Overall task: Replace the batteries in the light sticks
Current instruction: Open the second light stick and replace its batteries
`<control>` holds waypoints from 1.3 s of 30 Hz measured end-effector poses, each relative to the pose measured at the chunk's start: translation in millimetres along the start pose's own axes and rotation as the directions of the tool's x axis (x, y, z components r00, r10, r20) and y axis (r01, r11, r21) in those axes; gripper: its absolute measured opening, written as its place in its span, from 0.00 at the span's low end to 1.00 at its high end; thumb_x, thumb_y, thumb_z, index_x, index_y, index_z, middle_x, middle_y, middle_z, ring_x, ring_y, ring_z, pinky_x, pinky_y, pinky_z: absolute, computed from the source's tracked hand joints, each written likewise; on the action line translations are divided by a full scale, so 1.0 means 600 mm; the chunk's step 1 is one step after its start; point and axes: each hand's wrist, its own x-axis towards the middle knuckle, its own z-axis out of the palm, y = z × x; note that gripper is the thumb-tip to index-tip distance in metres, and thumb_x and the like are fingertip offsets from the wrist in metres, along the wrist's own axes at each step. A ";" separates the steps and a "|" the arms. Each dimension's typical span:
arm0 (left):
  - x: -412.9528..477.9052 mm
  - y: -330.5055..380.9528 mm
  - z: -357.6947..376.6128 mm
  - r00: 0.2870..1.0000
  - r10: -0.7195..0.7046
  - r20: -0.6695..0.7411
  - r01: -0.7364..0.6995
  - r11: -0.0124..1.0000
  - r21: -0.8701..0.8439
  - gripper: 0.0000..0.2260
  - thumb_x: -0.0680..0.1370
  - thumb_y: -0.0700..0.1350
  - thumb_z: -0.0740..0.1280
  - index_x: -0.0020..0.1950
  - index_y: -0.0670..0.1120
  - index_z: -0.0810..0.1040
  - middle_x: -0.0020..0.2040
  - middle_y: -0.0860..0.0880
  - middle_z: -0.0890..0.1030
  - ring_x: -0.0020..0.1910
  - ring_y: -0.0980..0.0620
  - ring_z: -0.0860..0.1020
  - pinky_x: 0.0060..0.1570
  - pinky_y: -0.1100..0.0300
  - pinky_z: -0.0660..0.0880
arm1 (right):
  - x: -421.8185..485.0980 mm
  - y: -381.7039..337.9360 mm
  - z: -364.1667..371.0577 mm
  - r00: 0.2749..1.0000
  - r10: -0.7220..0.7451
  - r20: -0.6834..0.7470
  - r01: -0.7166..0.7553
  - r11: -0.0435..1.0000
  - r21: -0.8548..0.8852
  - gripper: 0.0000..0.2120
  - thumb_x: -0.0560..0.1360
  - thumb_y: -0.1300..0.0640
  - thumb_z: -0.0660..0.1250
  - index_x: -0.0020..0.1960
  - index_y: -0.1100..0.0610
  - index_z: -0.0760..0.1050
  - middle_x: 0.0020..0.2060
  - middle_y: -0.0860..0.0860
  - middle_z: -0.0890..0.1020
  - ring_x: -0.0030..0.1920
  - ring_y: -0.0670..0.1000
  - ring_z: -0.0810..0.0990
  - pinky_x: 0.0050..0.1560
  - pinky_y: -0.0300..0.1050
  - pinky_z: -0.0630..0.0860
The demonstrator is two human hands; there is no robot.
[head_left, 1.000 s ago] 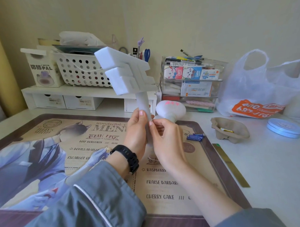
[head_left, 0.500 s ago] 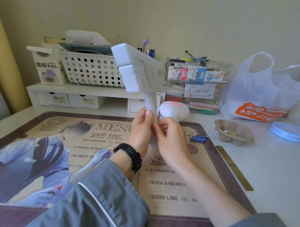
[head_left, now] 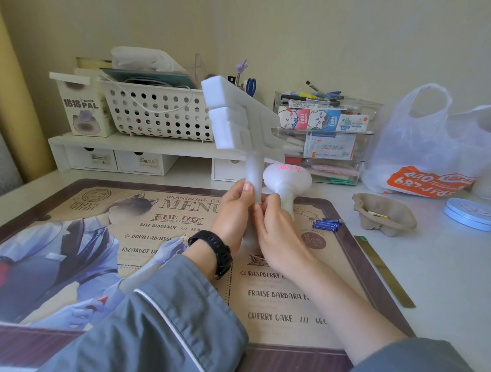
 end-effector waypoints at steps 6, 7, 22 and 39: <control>0.001 -0.002 0.002 1.000 0.002 -0.002 -0.002 1.000 -0.013 0.15 0.83 0.43 0.54 0.40 0.46 0.74 0.36 0.47 0.77 0.36 0.51 0.76 0.43 0.59 0.73 | 0.001 -0.006 0.009 0.998 0.043 -0.055 -0.045 0.998 -0.033 0.13 0.81 0.45 0.48 0.48 0.54 0.60 0.38 0.49 0.76 0.41 0.57 0.79 0.41 0.61 0.77; 0.001 -0.001 0.001 1.000 0.010 0.005 -0.010 1.000 -0.012 0.15 0.83 0.43 0.53 0.40 0.46 0.74 0.36 0.46 0.77 0.36 0.51 0.76 0.43 0.59 0.73 | 0.002 -0.007 0.007 0.998 0.050 -0.049 -0.051 0.998 -0.021 0.13 0.81 0.46 0.49 0.49 0.55 0.60 0.39 0.50 0.76 0.41 0.57 0.79 0.41 0.61 0.77; -0.007 0.001 0.008 1.000 -0.015 -0.008 0.015 0.999 -0.033 0.13 0.83 0.43 0.53 0.43 0.44 0.74 0.40 0.42 0.76 0.39 0.47 0.74 0.41 0.59 0.73 | 0.003 -0.013 0.010 0.992 0.123 -0.017 -0.123 0.992 0.006 0.14 0.78 0.43 0.48 0.46 0.54 0.58 0.44 0.53 0.77 0.46 0.61 0.79 0.44 0.64 0.77; 0.000 0.001 0.003 0.992 0.036 -0.119 -0.023 0.993 0.114 0.12 0.83 0.47 0.53 0.53 0.48 0.75 0.41 0.48 0.77 0.37 0.52 0.75 0.40 0.59 0.74 | 0.005 -0.021 -0.091 0.974 0.144 -0.173 -0.187 0.944 -0.271 0.12 0.82 0.49 0.52 0.52 0.56 0.69 0.40 0.53 0.76 0.44 0.60 0.75 0.39 0.49 0.69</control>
